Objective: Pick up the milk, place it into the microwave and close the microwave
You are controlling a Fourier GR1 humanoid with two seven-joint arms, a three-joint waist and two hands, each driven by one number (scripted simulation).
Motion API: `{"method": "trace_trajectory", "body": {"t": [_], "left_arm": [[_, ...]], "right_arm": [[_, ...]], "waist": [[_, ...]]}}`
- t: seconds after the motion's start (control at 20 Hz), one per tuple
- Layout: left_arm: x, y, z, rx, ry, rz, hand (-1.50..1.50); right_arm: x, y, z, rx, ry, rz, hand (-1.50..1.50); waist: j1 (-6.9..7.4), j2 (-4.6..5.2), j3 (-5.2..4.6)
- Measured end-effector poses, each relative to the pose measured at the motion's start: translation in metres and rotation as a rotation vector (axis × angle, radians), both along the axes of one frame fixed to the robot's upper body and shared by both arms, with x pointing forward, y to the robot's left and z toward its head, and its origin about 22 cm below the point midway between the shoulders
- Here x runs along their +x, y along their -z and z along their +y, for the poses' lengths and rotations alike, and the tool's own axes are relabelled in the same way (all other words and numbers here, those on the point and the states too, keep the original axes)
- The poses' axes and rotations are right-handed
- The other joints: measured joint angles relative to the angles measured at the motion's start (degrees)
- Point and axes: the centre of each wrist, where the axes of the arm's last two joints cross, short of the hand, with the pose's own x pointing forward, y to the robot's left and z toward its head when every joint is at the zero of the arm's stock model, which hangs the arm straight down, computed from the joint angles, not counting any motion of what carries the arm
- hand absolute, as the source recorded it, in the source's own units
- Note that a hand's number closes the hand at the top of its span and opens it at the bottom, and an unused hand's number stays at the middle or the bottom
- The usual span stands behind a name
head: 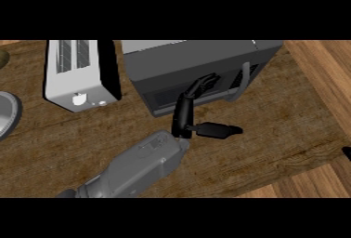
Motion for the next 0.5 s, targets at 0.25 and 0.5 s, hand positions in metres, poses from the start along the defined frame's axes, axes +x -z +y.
{"method": "trace_trajectory", "body": {"t": [0.25,0.5], "left_arm": [[0.001,0.001,0.000,-0.007,0.000,-0.013,-1.50],[0.001,0.002,0.001,-0.015,-0.005,-0.019,-1.50]], "right_arm": [[0.008,0.015,0.002,0.107,-0.068,0.073,-1.50],[0.015,0.018,-0.003,0.160,-0.100,0.111,-1.50]], "waist": [[-0.10,0.16,-0.01],[-0.28,0.15,-0.02]]}}
